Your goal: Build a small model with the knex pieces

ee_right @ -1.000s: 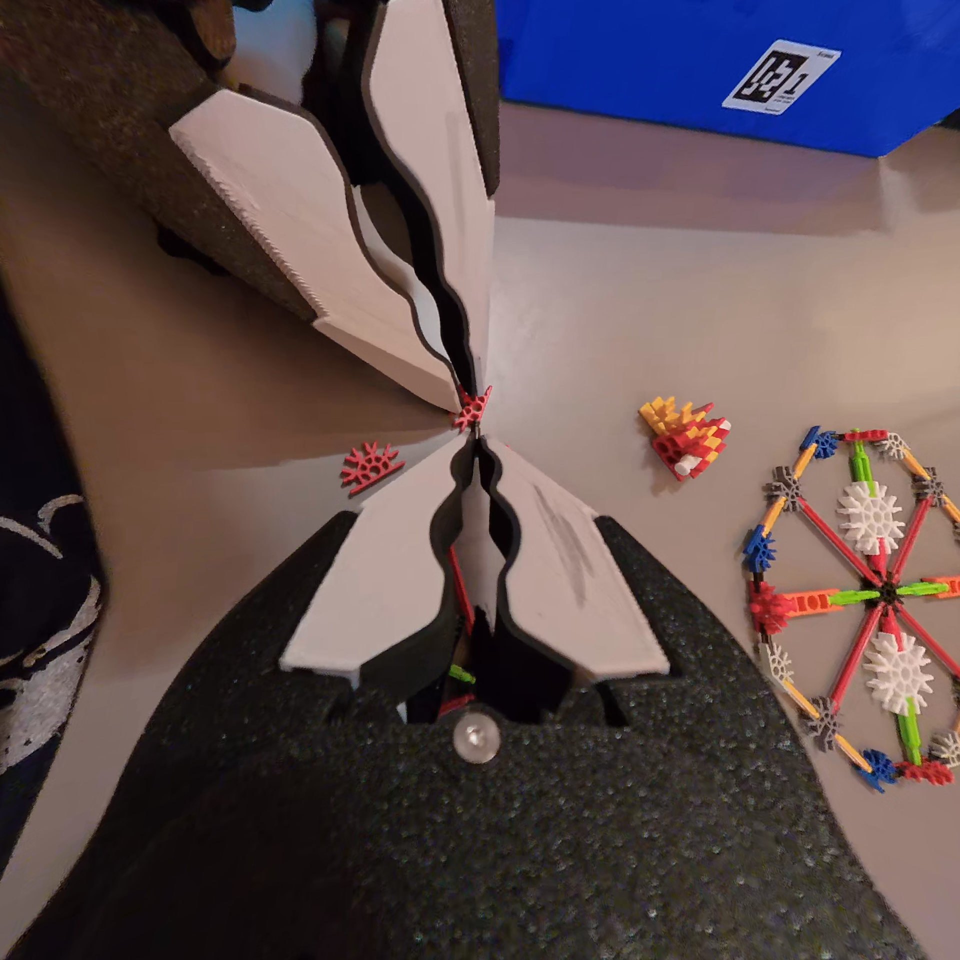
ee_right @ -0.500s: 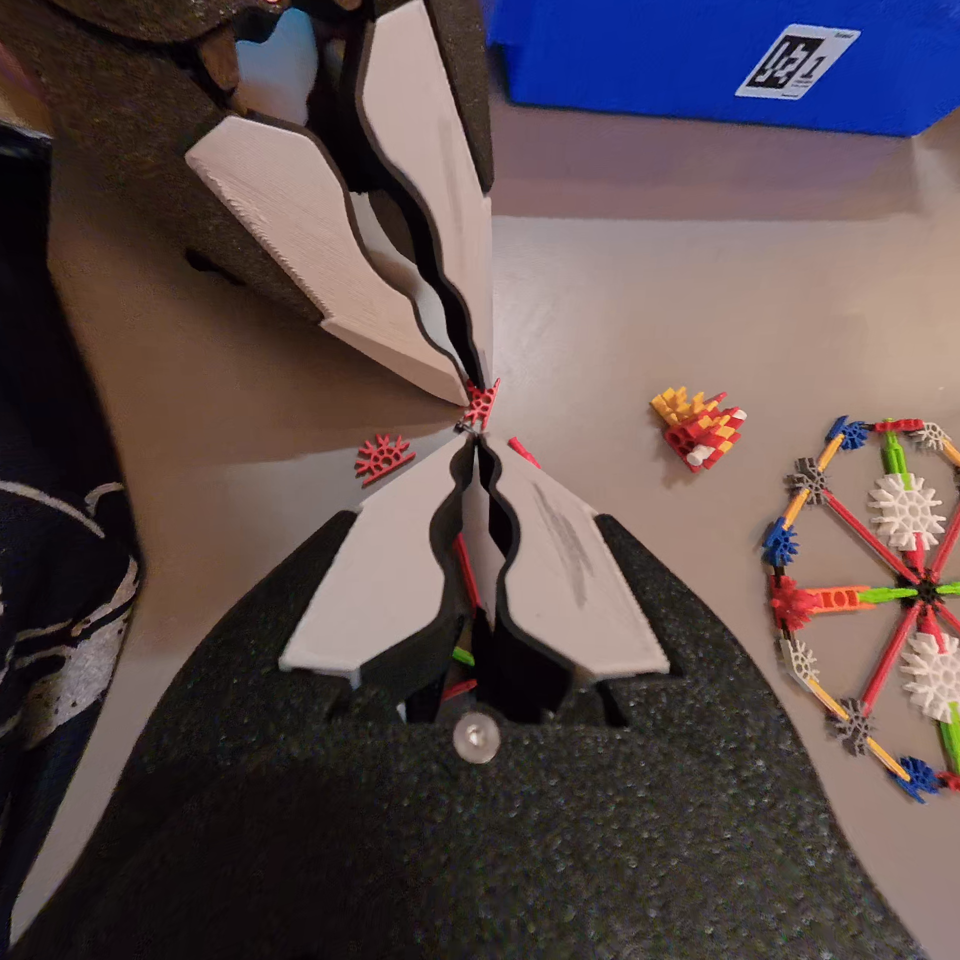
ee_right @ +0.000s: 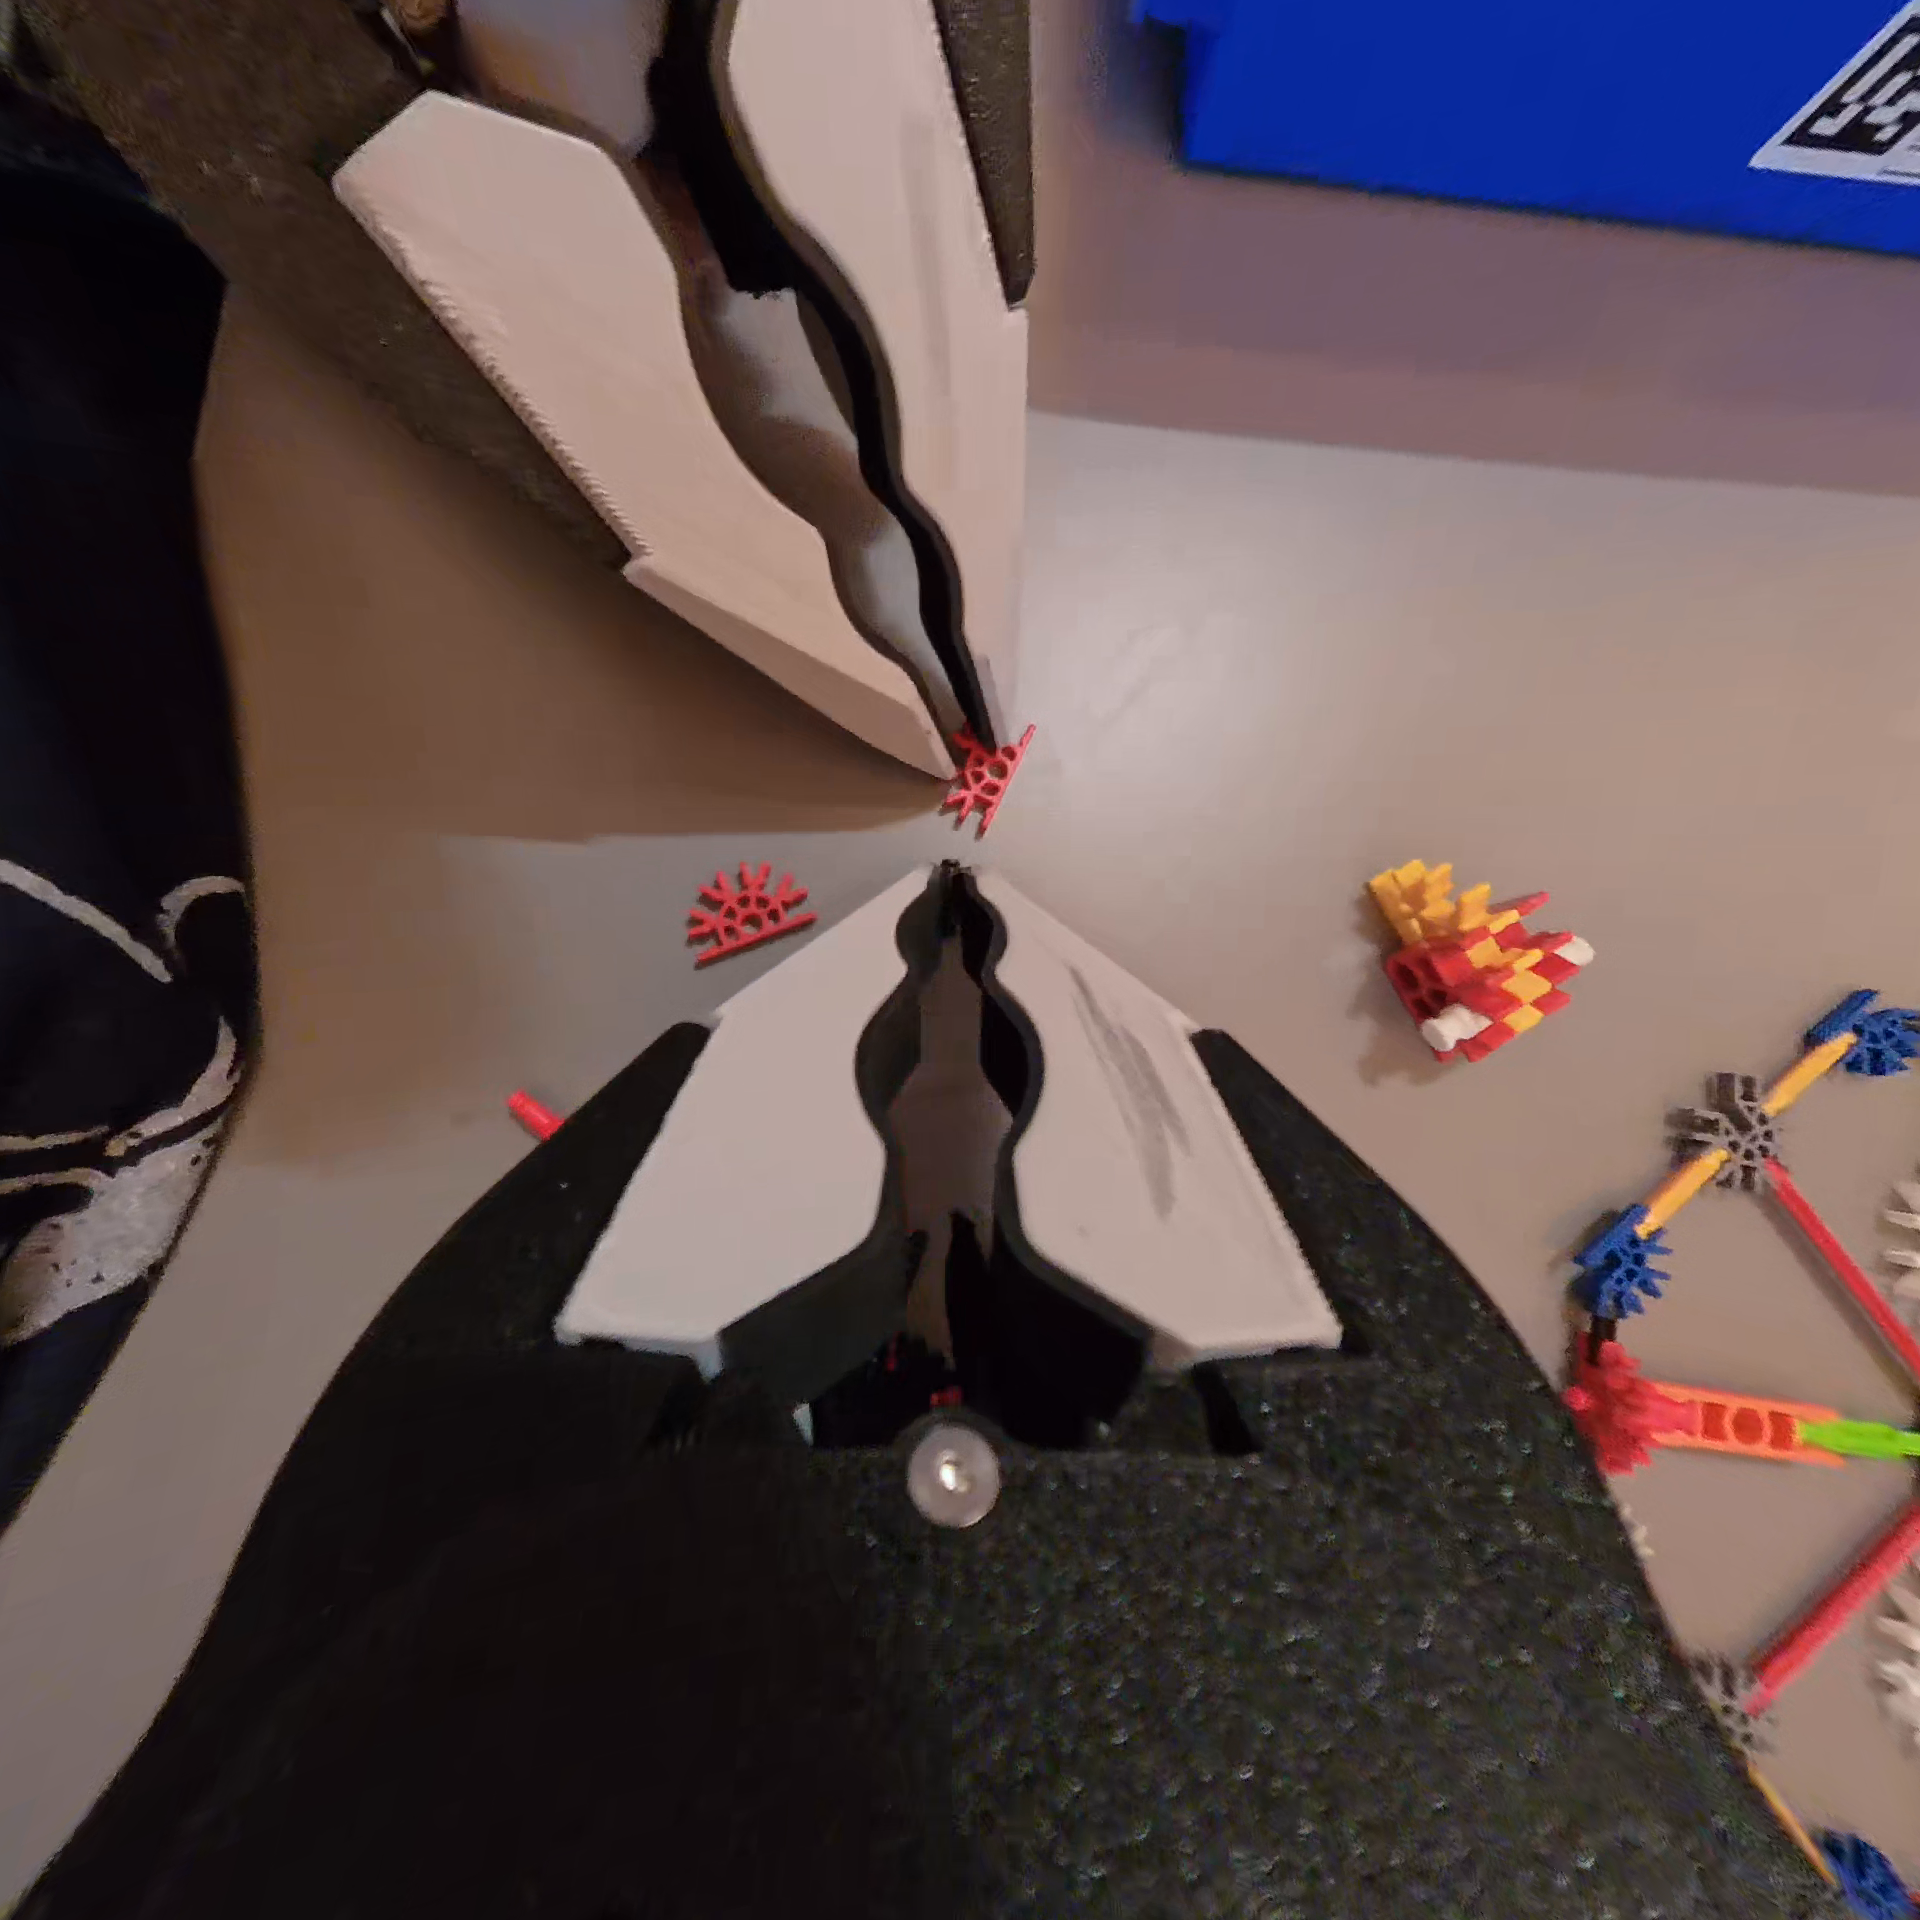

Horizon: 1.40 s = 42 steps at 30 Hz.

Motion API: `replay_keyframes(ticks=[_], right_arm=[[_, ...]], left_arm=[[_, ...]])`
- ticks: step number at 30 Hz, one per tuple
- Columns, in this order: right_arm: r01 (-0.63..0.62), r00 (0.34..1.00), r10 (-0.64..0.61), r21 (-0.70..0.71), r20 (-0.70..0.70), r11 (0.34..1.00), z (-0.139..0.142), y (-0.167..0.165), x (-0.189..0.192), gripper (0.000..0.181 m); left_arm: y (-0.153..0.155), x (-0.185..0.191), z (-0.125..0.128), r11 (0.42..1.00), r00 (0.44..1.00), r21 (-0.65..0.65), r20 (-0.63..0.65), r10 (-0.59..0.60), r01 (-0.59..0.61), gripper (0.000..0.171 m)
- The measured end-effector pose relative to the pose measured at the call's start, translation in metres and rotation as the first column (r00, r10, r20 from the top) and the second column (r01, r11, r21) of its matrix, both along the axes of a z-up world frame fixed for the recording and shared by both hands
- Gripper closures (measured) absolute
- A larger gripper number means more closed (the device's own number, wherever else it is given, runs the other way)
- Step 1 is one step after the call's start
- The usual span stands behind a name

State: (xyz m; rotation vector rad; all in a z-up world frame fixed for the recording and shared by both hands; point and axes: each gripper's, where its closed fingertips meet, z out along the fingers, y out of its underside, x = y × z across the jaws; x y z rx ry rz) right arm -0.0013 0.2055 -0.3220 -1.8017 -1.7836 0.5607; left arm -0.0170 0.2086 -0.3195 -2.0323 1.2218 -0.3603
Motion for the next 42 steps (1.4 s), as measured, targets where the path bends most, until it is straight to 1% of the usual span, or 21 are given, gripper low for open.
replay_keyframes(ticks=[6,9,14,19,27,36,37,40,42], right_arm=[[0.115,0.992,-0.119,-0.067,-0.052,0.991,0.005,0.009,-0.006,0.181],[0.145,0.985,-0.154,-0.114,-0.075,0.983,0.008,0.006,-0.011,0.181],[0.191,0.979,-0.199,-0.128,-0.045,0.973,0.004,0.006,-0.011,0.181],[0.214,0.976,-0.217,-0.105,-0.027,0.971,0.003,0.006,-0.009,0.180],[0.252,0.966,-0.258,-0.132,-0.030,0.959,0.003,0.006,-0.009,0.180],[0.242,0.968,-0.249,-0.135,-0.039,0.961,0.005,0.005,-0.010,0.178],[0.234,0.970,-0.241,-0.134,-0.040,0.963,0.004,0.005,-0.010,0.177],[0.237,0.968,-0.244,-0.111,-0.052,0.965,0.006,0.007,-0.010,0.170],[0.250,0.965,-0.255,-0.086,-0.056,0.964,0.009,0.011,-0.009,0.164]], left_arm=[[0.000,0.001,0.000,1.000,1.000,0.005,-0.001,0.001,-0.001,0.167],[0.000,0.001,0.000,1.000,1.000,0.009,-0.003,0.000,0.000,0.167],[0.000,0.001,0.000,1.000,1.000,0.011,-0.003,0.000,0.000,0.167],[0.000,0.001,0.000,1.000,1.000,0.010,-0.002,0.000,0.000,0.166],[0.001,0.001,0.000,1.000,1.000,0.008,0.000,-0.002,0.002,0.166],[0.000,0.001,0.000,1.000,1.000,0.001,0.006,-0.003,0.003,0.166],[0.000,0.001,0.000,1.000,1.000,-0.003,0.008,-0.003,0.003,0.165],[0.002,-0.001,0.000,1.000,1.000,-0.013,0.013,0.013,-0.013,0.140],[0.007,-0.003,0.005,0.999,0.998,-0.006,0.044,0.041,-0.040,0.130]])
